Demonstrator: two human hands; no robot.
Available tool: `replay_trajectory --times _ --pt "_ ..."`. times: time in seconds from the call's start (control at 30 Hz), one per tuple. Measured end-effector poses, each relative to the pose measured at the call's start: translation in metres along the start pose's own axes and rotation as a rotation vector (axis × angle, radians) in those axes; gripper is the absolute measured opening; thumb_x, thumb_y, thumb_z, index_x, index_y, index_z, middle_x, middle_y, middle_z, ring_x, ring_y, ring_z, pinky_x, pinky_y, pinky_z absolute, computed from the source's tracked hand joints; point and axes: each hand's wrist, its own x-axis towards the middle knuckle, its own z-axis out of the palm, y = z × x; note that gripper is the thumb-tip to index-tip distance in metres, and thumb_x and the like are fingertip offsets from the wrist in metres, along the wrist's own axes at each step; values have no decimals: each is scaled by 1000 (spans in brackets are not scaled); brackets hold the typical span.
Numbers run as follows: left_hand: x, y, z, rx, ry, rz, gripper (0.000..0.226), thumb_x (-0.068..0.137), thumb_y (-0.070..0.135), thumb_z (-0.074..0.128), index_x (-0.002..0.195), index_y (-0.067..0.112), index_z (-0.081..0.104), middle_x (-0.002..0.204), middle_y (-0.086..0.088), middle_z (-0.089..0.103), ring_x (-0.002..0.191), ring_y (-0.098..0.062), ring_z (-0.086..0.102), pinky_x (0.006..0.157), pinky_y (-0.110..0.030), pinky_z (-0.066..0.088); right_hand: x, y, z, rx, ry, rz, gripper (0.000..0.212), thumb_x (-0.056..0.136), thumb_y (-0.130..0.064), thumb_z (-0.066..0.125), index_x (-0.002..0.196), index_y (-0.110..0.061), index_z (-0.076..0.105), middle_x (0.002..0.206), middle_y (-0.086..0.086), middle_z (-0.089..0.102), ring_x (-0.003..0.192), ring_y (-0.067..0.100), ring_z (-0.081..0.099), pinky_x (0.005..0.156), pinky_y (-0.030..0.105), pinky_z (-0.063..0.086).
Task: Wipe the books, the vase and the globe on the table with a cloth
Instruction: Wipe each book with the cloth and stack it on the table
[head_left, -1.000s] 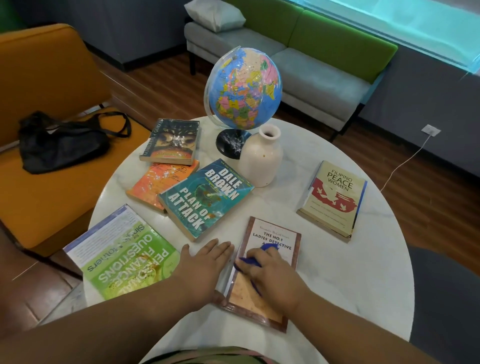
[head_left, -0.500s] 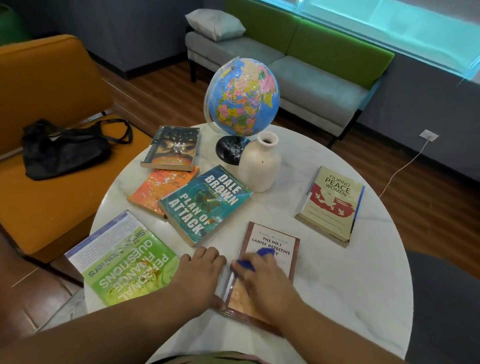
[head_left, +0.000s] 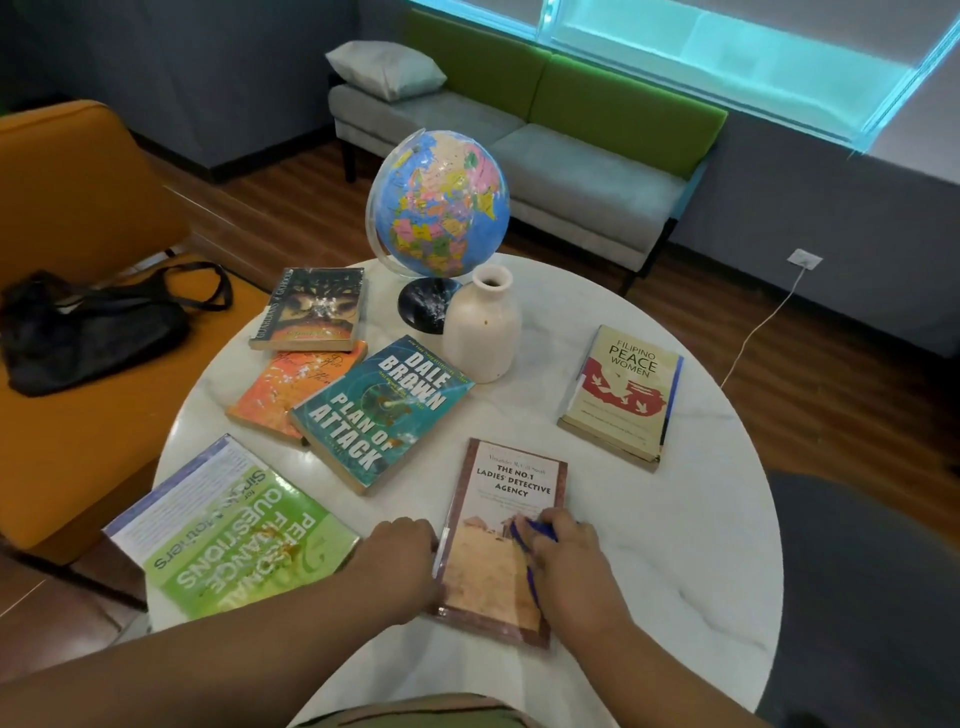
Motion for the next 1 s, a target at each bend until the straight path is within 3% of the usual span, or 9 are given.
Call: replay_trajectory --times 0.07,0.17,0.27,0.4,0.53,0.6,0.67,0.8,1.0 --pt "-3 7 -2 -33 -31 -69 35 78 37 69 104 16 58 103 0 61 98 -20 59 72 -25 44 -13 -13 8 -105 -78 -73 43 94 -25 53 137 -28 48 137 1 39 113 28 46 88 35 51" --pt "-5 20 -7 -84 -74 -131 12 85 26 61 88 15 57 84 0 55 99 -21 63 59 -23 38 -26 -13 11 -131 -79 -206 41 85 -29 60 126 -33 59 122 -2 52 101 27 57 74 28 53" --pt "-5 28 -8 -227 -86 -207 19 88 16 56 103 6 62 97 -7 61 103 -24 62 66 -25 45 -19 -18 3 144 -130 48 35 98 -30 50 132 -31 52 129 -3 43 115 20 44 97 23 41" --pt "-9 28 -9 -590 -109 -300 19 81 17 69 94 7 60 86 -6 56 77 -19 57 54 -21 40 0 -20 -9 524 3 365 15 94 -19 57 109 -22 59 101 -17 52 101 5 57 70 -2 37" --pt "-16 29 -10 -969 -219 -204 36 82 7 68 114 12 52 102 -13 63 77 -23 68 60 -28 57 19 -5 -27 571 132 517 15 95 -15 58 107 -7 55 85 -17 50 75 -4 51 62 0 41" --pt "-19 29 -11 -974 -143 -122 42 82 10 68 118 22 50 105 -12 61 82 -27 70 68 -37 61 24 -10 -33 590 139 566 15 94 -20 60 106 -13 54 90 -10 56 75 -3 50 58 4 40" --pt "-18 31 -16 -797 48 -17 32 82 14 68 108 28 55 98 -6 63 83 -26 67 72 -40 60 23 -32 -36 656 152 484 16 92 -21 62 107 -26 58 104 -7 58 87 3 54 75 11 44" --pt "-20 35 -27 -563 262 120 22 87 15 54 106 25 63 90 0 66 83 -17 60 70 -23 46 8 -72 -42 564 177 -66 28 90 -18 60 115 -28 70 111 -15 51 103 0 51 93 7 37" --pt "-24 36 -28 -388 307 140 17 86 16 52 98 21 64 92 0 66 90 -20 60 73 -29 48 40 -28 -73 140 188 -104 34 93 -21 51 123 -22 65 125 5 52 112 25 53 98 31 44"
